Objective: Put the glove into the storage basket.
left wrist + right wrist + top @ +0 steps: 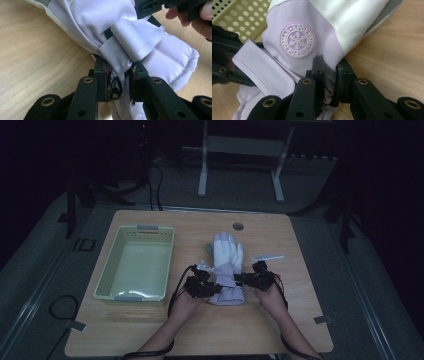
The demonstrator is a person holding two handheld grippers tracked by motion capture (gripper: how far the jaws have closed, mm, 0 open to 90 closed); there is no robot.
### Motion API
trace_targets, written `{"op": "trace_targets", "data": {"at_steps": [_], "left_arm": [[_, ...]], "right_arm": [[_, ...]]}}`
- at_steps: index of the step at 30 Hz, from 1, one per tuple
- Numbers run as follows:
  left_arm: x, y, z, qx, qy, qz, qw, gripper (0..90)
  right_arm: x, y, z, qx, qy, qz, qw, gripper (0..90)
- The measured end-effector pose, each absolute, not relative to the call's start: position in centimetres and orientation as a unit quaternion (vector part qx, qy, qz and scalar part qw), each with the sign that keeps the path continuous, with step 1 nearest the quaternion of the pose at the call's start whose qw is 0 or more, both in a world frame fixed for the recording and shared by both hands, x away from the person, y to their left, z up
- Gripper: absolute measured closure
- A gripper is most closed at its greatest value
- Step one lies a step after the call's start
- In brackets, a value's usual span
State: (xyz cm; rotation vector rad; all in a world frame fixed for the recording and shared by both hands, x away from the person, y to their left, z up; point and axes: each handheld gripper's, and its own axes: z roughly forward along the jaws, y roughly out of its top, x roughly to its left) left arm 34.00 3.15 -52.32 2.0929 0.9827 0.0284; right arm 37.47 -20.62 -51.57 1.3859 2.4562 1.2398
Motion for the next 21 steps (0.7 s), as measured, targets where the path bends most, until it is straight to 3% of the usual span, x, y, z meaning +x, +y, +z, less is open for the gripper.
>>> {"op": "trace_targets", "data": {"at_steps": [21], "left_arm": [[33.9,5.7,-47.3,0.841,0.373,0.038,0.389,73.5]], "right_arm": [[37.0,-18.0,-47.0,0.425,0.798,0.423,0.058,79.7]]}}
